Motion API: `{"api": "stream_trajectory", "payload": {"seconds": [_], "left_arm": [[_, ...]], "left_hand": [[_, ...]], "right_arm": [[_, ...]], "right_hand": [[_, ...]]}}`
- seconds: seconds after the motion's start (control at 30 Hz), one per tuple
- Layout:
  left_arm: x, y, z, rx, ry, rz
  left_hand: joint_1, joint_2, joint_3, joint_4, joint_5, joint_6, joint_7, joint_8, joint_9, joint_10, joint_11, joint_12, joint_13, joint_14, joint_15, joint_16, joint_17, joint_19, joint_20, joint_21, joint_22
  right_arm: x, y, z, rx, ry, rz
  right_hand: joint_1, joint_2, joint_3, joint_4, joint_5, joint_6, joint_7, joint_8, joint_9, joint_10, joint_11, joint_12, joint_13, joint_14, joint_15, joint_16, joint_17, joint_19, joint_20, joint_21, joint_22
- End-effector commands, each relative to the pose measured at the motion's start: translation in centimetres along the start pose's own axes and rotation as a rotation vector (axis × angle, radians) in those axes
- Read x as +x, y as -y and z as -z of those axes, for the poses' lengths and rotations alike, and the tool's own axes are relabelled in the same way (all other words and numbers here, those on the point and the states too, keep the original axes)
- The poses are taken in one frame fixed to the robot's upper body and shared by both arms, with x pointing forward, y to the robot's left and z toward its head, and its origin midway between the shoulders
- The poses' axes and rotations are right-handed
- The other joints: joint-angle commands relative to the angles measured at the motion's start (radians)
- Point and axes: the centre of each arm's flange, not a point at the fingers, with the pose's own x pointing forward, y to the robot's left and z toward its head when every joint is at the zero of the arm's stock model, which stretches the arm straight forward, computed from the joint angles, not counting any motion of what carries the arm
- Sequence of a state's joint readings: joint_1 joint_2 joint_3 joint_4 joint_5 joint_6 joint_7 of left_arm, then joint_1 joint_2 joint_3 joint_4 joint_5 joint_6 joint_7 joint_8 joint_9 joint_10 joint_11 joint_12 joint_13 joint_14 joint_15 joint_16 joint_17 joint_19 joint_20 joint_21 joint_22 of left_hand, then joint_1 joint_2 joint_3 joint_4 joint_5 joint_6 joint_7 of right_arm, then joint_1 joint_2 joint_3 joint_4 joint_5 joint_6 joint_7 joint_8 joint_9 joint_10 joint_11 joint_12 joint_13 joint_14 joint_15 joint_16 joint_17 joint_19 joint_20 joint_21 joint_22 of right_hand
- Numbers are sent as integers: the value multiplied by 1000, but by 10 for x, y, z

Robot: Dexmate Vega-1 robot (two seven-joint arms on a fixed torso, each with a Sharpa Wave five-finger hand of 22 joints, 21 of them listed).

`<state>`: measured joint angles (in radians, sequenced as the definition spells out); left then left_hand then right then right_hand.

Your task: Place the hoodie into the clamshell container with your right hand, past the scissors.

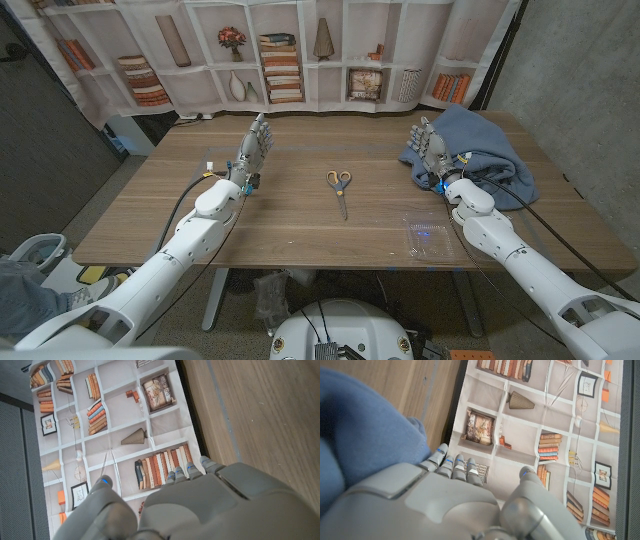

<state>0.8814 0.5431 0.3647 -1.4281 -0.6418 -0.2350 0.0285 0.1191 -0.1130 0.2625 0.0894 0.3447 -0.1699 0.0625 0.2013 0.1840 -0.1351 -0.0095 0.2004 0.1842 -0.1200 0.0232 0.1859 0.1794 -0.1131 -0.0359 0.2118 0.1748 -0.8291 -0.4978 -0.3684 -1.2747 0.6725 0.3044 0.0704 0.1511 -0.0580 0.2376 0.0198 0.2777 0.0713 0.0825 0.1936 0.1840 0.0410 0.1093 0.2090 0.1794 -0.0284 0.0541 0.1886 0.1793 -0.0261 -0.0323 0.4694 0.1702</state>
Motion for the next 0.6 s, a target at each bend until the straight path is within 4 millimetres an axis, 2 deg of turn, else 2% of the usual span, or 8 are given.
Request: {"api": "stream_trajectory", "payload": {"seconds": [0.03, 0.6], "left_arm": [[0, 0, -5, 7, -3, 10], [4, 4, -7, 2, -6, 31]], "left_hand": [[14, 2, 5, -5, 4, 1, -1, 3, 2, 2, 2, 7, 2, 2, -3, 6, 2, -1, -17, 3, 3], [21, 7, 4, -7, 7, 6, -2, 3, 2, 7, 4, 8, 2, 5, -3, 6, 2, -1, -15, 0, 3]], "right_arm": [[-3, -3, -3, -3, 14, -3], [-3, -5, -23, -21, 64, -19]], "right_hand": [[13, 4, 3, -7, 2, 3, 7, 4, 2, -1, 7, 4, 5, 3, 10, 6, 4, 0, -9, -2, 2], [21, 8, 4, -13, 0, 7, 6, 4, 2, 7, 6, 7, 5, 11, 10, 8, 4, 8, -7, -9, 3]]}}
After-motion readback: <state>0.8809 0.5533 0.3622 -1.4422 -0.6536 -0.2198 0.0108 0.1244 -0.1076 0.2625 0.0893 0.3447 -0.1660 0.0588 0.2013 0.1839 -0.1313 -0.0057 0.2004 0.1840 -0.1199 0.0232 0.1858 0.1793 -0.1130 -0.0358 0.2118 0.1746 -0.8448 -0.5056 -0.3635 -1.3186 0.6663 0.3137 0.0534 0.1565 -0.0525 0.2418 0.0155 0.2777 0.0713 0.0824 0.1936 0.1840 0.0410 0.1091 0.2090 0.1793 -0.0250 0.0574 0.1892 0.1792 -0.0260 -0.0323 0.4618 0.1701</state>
